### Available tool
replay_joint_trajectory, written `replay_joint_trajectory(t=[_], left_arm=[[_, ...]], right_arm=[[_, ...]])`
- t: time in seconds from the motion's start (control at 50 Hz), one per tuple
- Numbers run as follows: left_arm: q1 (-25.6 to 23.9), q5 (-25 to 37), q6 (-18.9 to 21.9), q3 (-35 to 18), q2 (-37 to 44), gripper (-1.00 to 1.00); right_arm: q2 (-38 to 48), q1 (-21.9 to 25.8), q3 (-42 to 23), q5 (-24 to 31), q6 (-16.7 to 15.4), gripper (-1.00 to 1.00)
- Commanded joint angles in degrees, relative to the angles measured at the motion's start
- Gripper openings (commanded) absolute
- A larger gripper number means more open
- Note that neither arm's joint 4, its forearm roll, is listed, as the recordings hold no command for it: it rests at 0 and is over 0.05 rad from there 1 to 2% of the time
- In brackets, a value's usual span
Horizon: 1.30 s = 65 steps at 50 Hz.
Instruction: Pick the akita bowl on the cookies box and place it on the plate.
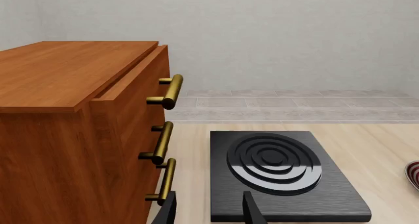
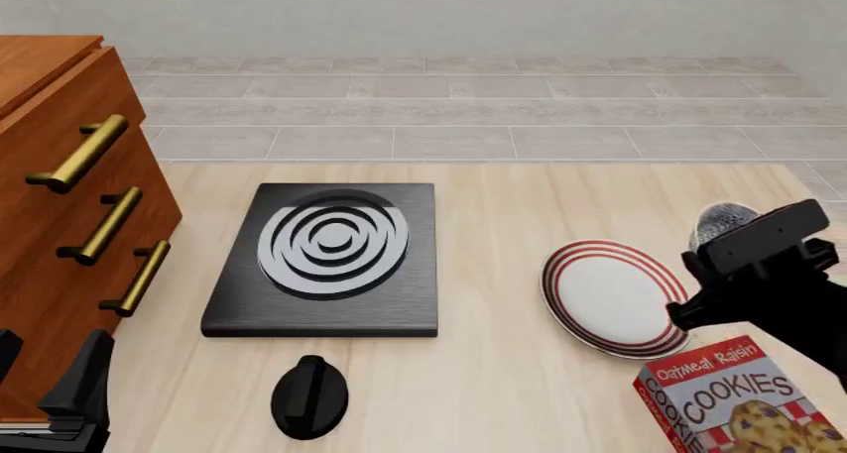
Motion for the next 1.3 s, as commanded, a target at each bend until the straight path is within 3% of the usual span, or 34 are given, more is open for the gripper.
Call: replay_joint_trajectory(t=[0.02, 0.56, 0.68, 1.3], left_arm=[[0.0, 0.0, 0.0, 0.0, 0.0, 1.0], [0.0, 0.0, 0.0, 0.0, 0.0, 1.0], [0.0, 0.0, 0.0, 0.0, 0.0, 1.0], [0.0, 0.0, 0.0, 0.0, 0.0, 1.0]], right_arm=[[3.4, 0.6, -2.2, -0.5, -2.2, -1.0], [10.9, 2.7, -5.8, -2.1, -5.6, -1.0], [13.0, 3.8, -7.4, -2.0, -4.4, -1.0], [21.3, 5.2, -8.6, -7.7, -5.8, -1.0]])
